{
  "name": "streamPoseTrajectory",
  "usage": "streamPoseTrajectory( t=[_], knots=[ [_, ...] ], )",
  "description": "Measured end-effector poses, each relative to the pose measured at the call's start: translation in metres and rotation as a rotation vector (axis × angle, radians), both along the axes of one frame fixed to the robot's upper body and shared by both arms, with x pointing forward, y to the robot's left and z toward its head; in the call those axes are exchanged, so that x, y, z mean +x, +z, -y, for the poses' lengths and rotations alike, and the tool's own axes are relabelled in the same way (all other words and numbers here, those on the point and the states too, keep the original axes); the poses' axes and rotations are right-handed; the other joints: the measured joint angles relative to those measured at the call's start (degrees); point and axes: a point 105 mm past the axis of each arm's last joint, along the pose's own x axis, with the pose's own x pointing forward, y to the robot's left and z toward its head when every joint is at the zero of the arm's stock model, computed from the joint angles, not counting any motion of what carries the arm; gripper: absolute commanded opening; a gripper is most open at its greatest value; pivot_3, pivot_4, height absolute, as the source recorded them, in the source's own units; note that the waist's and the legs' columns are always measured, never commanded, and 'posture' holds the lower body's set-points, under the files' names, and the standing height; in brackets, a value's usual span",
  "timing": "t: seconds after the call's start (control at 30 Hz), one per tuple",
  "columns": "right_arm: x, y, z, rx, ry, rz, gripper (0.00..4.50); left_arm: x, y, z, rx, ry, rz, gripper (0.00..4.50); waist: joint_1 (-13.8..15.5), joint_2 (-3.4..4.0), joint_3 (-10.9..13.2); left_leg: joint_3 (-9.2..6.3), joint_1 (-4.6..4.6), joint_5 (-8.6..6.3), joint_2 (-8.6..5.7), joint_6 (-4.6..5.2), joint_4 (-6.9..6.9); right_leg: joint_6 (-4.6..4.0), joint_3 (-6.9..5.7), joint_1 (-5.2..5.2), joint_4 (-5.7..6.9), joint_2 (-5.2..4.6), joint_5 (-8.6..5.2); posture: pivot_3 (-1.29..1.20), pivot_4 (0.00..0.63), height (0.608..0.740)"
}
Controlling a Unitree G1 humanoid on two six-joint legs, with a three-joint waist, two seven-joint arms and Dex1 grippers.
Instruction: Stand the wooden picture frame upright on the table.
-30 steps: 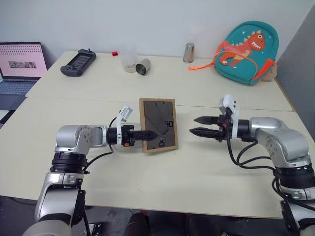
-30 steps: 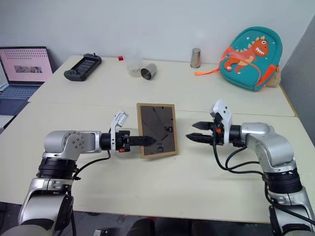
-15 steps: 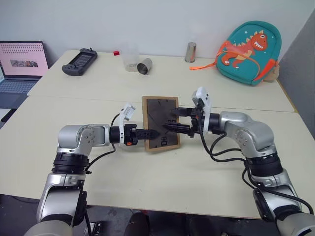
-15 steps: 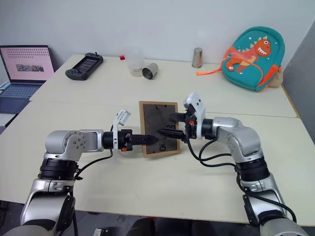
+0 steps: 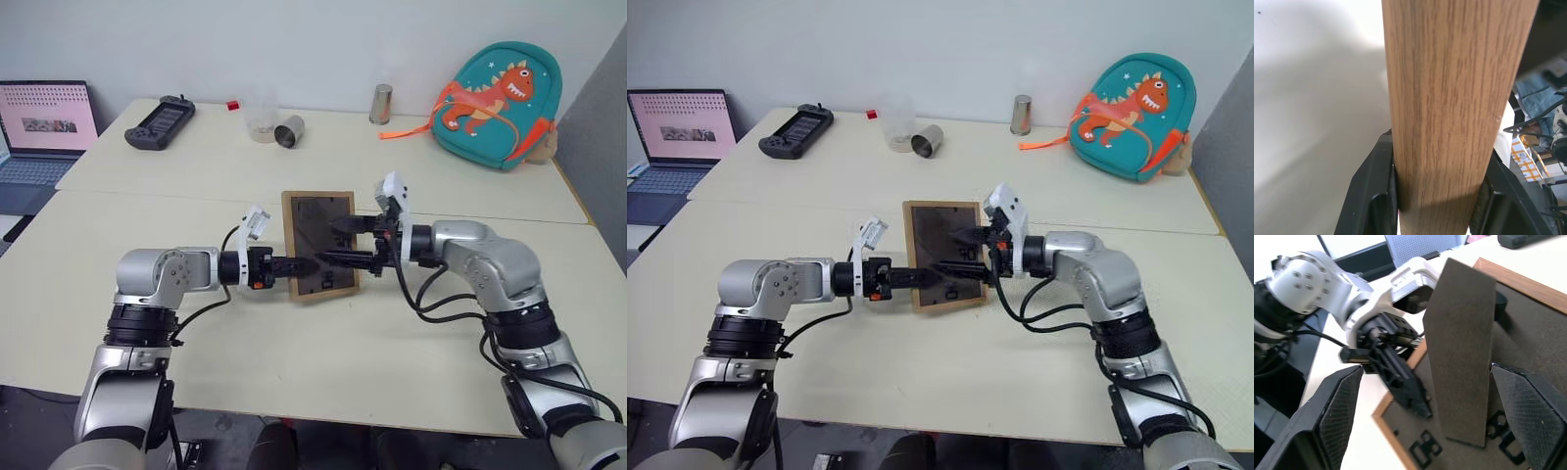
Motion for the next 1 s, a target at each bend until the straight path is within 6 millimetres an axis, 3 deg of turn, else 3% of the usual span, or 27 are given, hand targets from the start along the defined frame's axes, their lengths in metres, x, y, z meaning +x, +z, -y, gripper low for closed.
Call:
streamPoseTrajectory(
  t=[0.2, 0.43, 0.57, 0.7, 0.83, 1.0],
  knots=[
    [0.010, -0.008, -0.004, -0.014, -0.056, 0.017, 4.42, 0.001, 0.000, 0.003, -0.008, -0.006, 0.010, 1.30, -0.08, 0.00, 0.00, 0.03, 0.00, 0.00, 0.00, 0.00, 0.01, 0.00, 0.03, -0.01, 0.01, 0.01, 0.00, 0.00, 0.150, 0.740],
    [0.003, -0.008, -0.011, -0.002, -0.005, 0.005, 4.42, 0.000, -0.002, 0.006, 0.001, -0.019, 0.009, 1.30, -0.04, 0.00, 0.00, 0.02, -0.08, 0.00, -0.01, -0.01, 0.00, 0.00, 0.01, -0.06, -0.02, -0.02, 0.00, 0.00, 0.150, 0.740],
    [-0.010, 0.003, 0.006, -0.002, 0.044, -0.013, 4.42, 0.000, -0.001, 0.006, 0.003, -0.019, 0.011, 1.30, 0.07, 0.00, 0.00, -0.01, -0.10, 0.00, -0.01, 0.00, 0.00, 0.00, -0.01, -0.06, -0.02, -0.02, 0.00, 0.00, 0.150, 0.740],
    [-0.013, 0.000, 0.017, -0.021, 0.037, -0.028, 4.42, 0.000, -0.001, 0.006, -0.001, -0.025, 0.010, 1.30, 0.04, 0.00, 0.00, 0.00, -0.09, 0.00, -0.01, 0.00, 0.01, 0.00, 0.00, -0.06, -0.02, 0.00, 0.00, 0.00, 0.150, 0.740],
    [-0.001, -0.005, 0.028, -0.053, -0.039, 0.050, 4.42, -0.002, -0.001, 0.006, -0.007, -0.030, -0.002, 1.30, 0.00, -0.01, 0.00, 0.01, -0.09, 0.00, -0.01, 0.01, 0.03, 0.00, 0.02, -0.06, -0.02, 0.01, 0.00, 0.00, 0.150, 0.740],
    [0.023, -0.018, 0.064, -0.157, -0.182, 0.249, 4.42, -0.008, 0.001, 0.003, -0.047, -0.055, -0.103, 1.30, -0.04, -0.02, 0.01, 0.05, -0.11, 0.00, -0.03, 0.01, 0.00, 0.01, 0.04, -0.09, -0.05, 0.01, 0.00, 0.00, 0.150, 0.740]
  ],
)
